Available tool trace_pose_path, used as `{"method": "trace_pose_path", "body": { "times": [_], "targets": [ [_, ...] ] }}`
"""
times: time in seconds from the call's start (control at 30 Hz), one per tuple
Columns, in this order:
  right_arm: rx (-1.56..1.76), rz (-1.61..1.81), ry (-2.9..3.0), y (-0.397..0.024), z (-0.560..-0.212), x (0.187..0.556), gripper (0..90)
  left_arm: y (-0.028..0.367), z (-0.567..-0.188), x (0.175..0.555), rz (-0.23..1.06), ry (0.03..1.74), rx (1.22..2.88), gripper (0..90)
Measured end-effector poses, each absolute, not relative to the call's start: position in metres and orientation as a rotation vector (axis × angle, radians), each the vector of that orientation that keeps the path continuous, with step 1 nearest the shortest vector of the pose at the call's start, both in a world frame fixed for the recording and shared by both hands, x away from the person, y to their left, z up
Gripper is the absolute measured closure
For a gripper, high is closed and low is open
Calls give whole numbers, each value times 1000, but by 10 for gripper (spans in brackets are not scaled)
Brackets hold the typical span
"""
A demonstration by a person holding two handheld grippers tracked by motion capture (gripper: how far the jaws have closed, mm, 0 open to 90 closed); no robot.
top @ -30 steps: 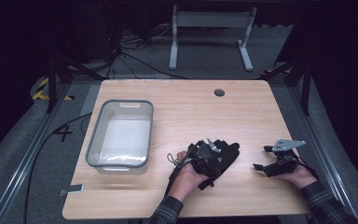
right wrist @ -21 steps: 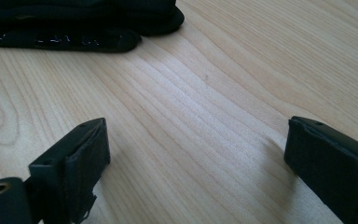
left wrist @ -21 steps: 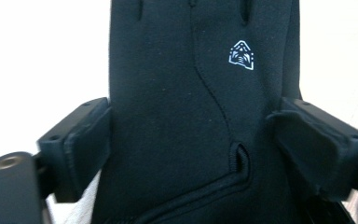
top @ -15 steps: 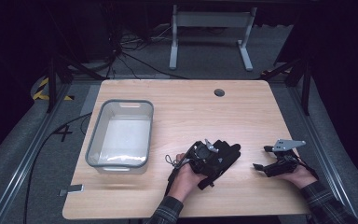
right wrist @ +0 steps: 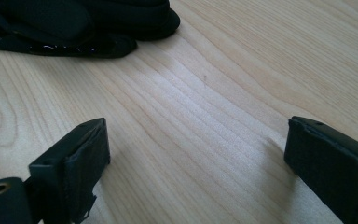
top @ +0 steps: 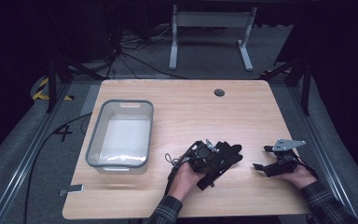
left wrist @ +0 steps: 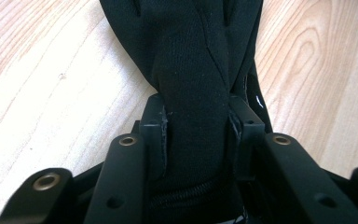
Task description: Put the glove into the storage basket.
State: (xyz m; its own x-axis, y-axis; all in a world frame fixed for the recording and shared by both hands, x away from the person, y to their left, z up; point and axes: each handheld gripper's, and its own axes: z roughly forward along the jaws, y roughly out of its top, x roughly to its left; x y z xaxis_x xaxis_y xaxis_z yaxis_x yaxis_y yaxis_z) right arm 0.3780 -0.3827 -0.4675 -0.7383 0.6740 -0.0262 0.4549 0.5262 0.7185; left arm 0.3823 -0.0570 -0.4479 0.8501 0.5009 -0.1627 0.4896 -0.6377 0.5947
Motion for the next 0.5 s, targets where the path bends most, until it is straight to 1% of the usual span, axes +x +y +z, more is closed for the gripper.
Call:
{"method": "trace_pose_path", "body": {
  "times": [0.27, 0.5],
  "targets": [
    [944, 1032, 2467, -383, -468, 378, 71, -50, -434, 382, -10, 727, 2349, 674],
    [949, 1031, 2464, -383, -468, 378, 71, -34, -415, 385, -2, 760, 2306, 673]
  ]
}}
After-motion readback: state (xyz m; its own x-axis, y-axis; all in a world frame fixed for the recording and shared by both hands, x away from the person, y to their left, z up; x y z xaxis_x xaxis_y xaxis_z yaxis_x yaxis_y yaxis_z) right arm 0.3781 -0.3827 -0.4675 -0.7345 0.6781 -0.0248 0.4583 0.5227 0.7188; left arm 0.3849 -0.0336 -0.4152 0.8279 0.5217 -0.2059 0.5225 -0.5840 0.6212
